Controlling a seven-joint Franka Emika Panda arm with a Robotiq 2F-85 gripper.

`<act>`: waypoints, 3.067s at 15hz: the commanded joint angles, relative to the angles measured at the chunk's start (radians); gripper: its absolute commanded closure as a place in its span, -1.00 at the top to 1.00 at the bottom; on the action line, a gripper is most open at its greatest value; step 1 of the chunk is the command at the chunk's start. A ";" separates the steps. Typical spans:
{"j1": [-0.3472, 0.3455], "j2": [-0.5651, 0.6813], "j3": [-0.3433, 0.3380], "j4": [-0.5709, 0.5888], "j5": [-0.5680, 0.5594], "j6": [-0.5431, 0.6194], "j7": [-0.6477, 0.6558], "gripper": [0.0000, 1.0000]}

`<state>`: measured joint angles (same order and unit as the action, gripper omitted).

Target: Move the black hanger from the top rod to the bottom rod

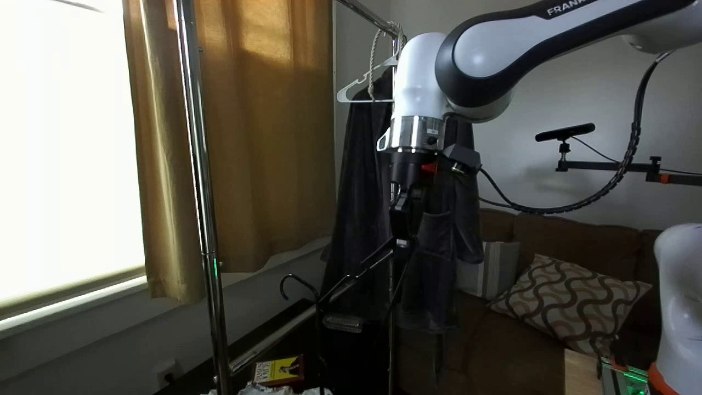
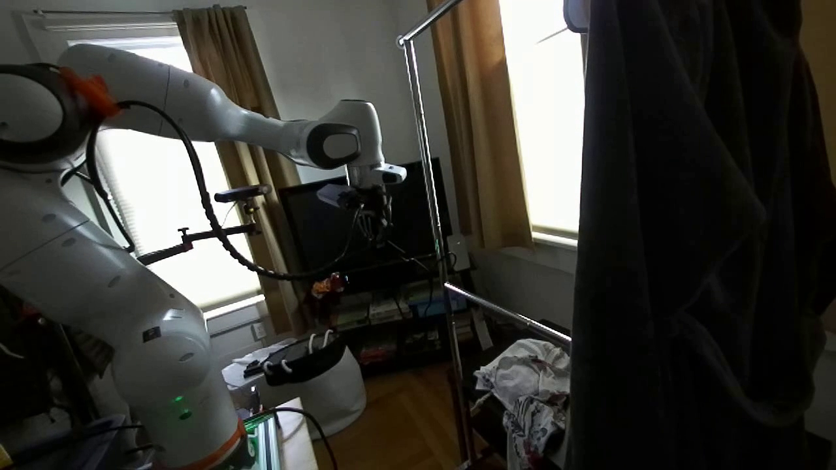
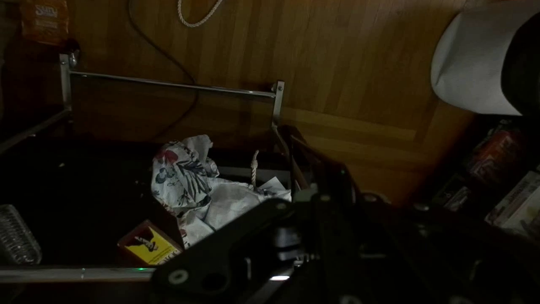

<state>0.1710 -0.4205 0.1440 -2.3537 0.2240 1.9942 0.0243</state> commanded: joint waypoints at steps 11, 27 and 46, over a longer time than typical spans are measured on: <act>0.049 0.188 0.116 -0.002 -0.001 0.270 0.168 -0.97; 0.070 0.363 0.151 0.065 -0.239 0.360 0.309 -0.97; 0.064 0.278 0.109 0.071 -0.222 0.294 0.329 0.35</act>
<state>0.2569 -0.0354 0.2800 -2.2473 -0.0089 2.3424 0.3325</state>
